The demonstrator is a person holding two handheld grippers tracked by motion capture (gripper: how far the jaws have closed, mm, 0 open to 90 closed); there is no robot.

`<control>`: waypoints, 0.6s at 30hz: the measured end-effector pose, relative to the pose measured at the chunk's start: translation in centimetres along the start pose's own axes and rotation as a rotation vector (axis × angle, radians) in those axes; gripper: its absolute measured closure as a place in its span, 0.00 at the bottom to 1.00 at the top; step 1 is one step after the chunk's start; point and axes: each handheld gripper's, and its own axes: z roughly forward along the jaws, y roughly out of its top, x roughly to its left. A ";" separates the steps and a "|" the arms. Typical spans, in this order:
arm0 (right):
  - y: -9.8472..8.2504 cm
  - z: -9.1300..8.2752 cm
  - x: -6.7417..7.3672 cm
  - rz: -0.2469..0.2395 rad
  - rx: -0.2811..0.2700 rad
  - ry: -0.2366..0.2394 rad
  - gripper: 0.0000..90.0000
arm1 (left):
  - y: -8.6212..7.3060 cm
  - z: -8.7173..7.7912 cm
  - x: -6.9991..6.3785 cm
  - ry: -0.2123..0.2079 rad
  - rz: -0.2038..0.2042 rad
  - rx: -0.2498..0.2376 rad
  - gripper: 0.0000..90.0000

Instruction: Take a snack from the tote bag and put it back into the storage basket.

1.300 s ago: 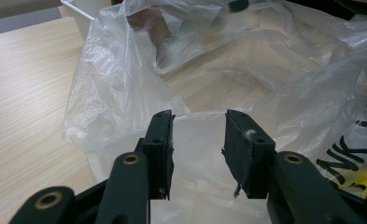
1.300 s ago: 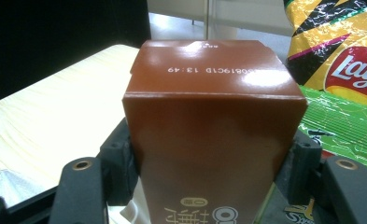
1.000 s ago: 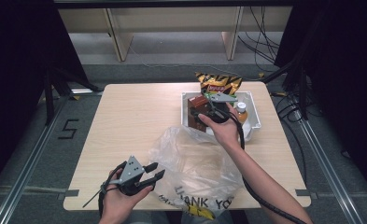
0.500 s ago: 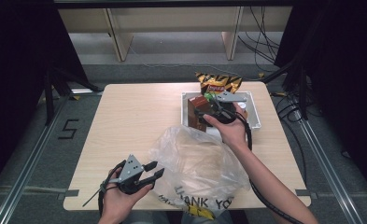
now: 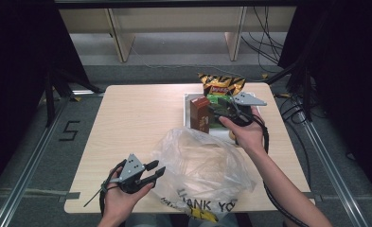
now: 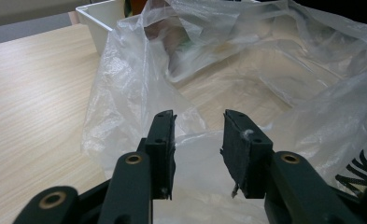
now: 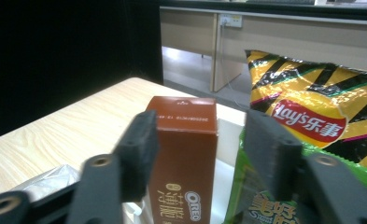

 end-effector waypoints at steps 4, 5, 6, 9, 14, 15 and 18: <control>0.0 -0.2 -0.4 0.008 -0.024 0.009 0.80 | 0.3 0.1 0.2 0.002 -0.007 -0.017 0.73; -0.1 -0.2 -0.4 0.021 -0.021 0.000 0.83 | 0.4 0.2 0.2 -0.001 -0.009 -0.022 0.74; -0.2 -0.2 -0.6 0.015 -0.016 0.003 0.85 | 0.5 0.4 0.3 -0.005 -0.012 -0.030 0.74; -0.5 -0.1 -1.1 -0.006 0.002 -0.015 0.95 | 0.9 0.5 0.3 -0.011 -0.009 -0.036 0.78; -0.9 0.0 -1.8 -0.007 0.026 -0.040 1.00 | 2.1 1.0 0.9 0.004 0.019 -0.051 0.91; -1.0 0.1 -2.0 -0.014 0.036 -0.051 1.00 | 2.5 1.3 1.2 0.014 0.027 -0.051 0.94; -1.0 0.5 -2.2 -0.007 0.040 -0.052 1.00 | 3.6 2.3 2.1 0.028 0.035 -0.056 0.99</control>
